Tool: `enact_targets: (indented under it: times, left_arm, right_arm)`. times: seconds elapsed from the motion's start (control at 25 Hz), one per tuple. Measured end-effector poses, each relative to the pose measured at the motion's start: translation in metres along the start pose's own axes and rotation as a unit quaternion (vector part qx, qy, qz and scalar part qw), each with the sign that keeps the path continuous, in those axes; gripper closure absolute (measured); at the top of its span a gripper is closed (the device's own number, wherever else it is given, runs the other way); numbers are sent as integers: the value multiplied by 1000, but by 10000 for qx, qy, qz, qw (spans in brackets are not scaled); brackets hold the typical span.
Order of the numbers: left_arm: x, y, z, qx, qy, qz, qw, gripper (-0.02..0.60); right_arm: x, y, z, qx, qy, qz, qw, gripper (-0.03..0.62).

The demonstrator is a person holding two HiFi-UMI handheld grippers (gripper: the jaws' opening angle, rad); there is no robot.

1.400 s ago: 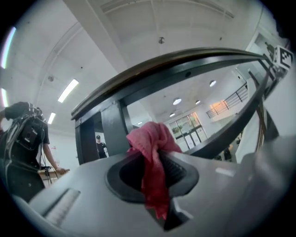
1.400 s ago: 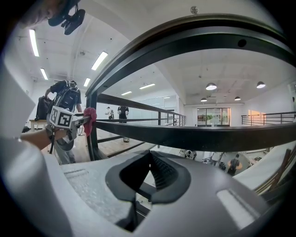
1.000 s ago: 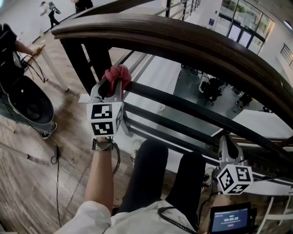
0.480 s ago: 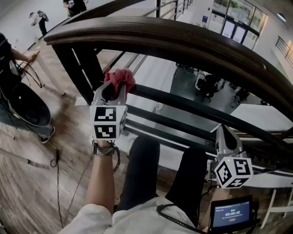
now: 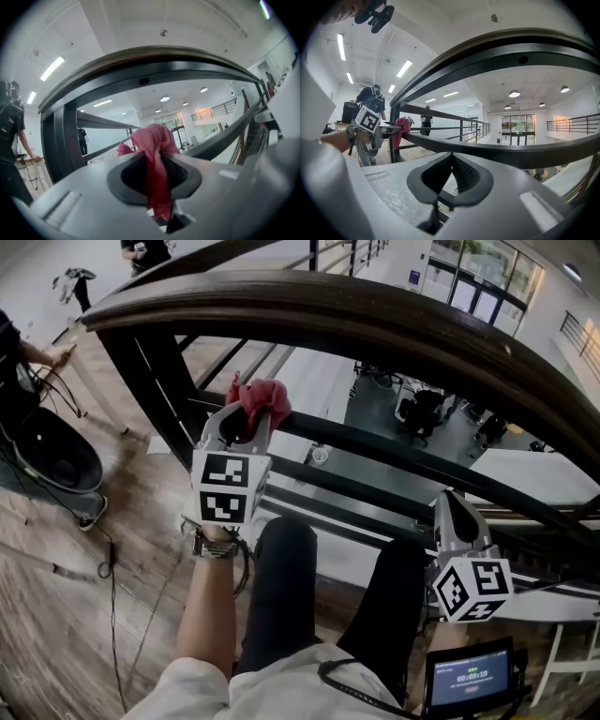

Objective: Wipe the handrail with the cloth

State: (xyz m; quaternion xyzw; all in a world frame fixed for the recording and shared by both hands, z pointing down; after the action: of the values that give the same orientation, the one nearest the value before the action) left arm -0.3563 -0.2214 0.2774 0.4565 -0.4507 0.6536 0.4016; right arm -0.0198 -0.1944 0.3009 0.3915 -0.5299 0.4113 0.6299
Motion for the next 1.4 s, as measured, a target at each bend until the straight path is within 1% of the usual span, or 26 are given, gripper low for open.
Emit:
enact_targets:
  times: [0.28, 0.68, 0.96, 1.4]
  left_arm:
    - [-11, -38, 11, 238, 82, 181, 9995, 505]
    - [-28, -90, 27, 478, 82, -30, 9988, 505]
    - [-41, -139, 41, 808, 15, -114, 9967, 505]
    - [-57, -200, 64, 1313, 10, 23, 9913, 505]
  right_arm:
    - [2, -21, -8, 6, -3, 36, 10000, 592]
    - [5, -72, -31, 208, -3, 77, 9998, 591]
    - [9, -103, -51, 355, -33, 137, 9993, 592]
    - [23, -137, -70, 565, -23, 272, 9980, 591]
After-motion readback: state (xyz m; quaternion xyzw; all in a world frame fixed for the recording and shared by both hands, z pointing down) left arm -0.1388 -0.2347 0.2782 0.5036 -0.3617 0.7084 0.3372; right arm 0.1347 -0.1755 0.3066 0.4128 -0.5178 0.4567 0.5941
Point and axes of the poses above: the fingertips, and each gripper's own axes: z forward along the fingers, y to its left, x out of its underside, the point moved 3 cm from there along -z, backward along the fingers, and after that the axes turned 12 degrees about x, right-handed, at the moved point
